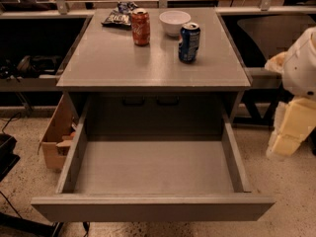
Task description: Close top drawer
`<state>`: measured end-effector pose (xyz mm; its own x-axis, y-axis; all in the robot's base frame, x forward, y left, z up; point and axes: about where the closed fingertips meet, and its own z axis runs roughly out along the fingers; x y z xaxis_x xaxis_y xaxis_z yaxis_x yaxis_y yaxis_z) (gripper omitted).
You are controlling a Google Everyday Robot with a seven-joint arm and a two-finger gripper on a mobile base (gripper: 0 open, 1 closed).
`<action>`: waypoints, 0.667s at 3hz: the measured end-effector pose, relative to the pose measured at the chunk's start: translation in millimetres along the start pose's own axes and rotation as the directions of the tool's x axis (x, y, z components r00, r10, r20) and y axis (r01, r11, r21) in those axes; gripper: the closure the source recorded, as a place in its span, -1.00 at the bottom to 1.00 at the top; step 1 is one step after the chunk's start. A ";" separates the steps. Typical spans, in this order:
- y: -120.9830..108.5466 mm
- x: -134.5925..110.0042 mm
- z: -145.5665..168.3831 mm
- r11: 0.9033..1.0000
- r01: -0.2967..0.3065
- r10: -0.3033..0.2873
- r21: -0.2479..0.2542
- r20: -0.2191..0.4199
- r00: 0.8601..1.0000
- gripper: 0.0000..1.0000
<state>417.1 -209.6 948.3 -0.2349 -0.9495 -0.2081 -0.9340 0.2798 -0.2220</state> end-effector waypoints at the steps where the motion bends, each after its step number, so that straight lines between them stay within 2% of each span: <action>1: 44.3 -6.1 10.2 0.999 -0.013 0.012 0.048 0.024 1.000 -1.00; 2: 89.5 -16.6 23.8 0.992 0.006 -0.013 0.123 0.056 0.998 -0.65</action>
Offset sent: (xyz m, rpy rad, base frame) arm -0.1907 0.0410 -0.2778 -0.0312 0.1724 -0.0237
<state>343.8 -165.3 909.2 -0.2076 -0.9434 -0.2585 -0.8951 0.2898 -0.3387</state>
